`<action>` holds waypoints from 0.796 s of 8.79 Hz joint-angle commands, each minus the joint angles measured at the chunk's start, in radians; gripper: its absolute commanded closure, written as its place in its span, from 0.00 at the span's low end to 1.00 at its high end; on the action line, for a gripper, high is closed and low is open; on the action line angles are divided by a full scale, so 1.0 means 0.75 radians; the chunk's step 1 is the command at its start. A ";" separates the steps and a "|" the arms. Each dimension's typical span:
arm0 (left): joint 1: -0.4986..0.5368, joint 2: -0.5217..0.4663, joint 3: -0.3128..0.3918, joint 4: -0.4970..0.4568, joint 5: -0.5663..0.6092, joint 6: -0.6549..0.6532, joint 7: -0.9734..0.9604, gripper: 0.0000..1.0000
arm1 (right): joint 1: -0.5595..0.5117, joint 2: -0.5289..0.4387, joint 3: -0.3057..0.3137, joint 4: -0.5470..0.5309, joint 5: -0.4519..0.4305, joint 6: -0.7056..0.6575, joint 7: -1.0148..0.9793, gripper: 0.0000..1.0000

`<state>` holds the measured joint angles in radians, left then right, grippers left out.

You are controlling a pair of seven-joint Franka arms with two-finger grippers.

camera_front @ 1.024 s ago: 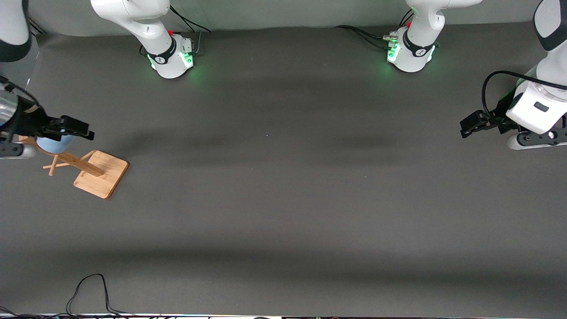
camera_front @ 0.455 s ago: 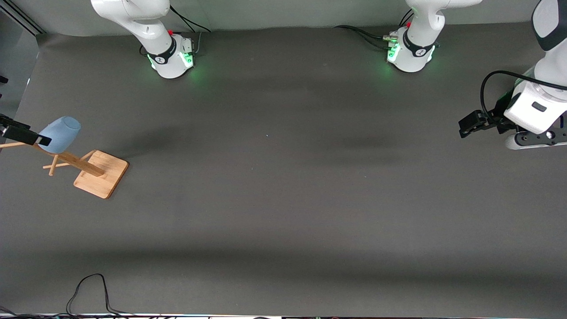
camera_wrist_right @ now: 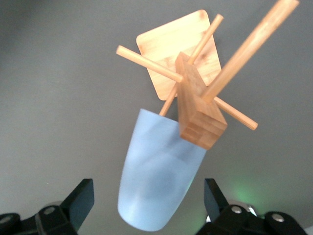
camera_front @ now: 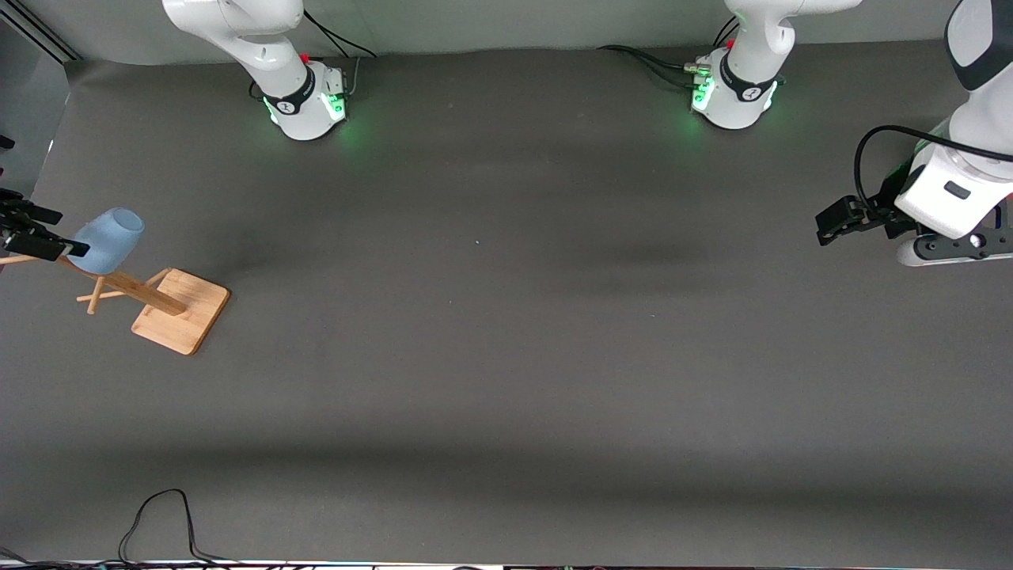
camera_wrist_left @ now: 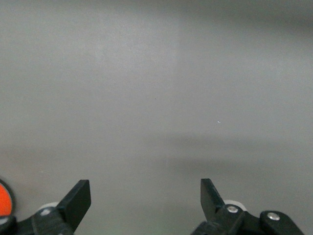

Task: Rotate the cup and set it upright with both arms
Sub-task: 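Lift the blue cup off the stand peg with the right gripper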

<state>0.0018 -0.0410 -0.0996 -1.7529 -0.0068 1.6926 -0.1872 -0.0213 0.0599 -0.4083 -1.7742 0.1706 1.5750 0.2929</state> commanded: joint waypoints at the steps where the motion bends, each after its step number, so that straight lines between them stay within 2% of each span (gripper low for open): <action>1: -0.015 0.004 0.006 0.026 0.021 -0.038 0.012 0.00 | 0.014 -0.039 -0.004 -0.031 0.022 -0.022 0.081 0.00; 4: -0.021 0.004 -0.014 0.026 0.021 -0.038 -0.010 0.00 | 0.016 -0.092 -0.004 -0.068 0.022 -0.087 0.182 0.00; 7: -0.019 0.004 -0.025 0.030 0.021 -0.040 -0.008 0.00 | 0.016 -0.082 -0.014 -0.130 0.063 -0.053 0.182 0.00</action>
<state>-0.0045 -0.0410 -0.1185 -1.7512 -0.0068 1.6864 -0.1882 -0.0175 0.0164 -0.4108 -1.8392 0.1950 1.5155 0.4019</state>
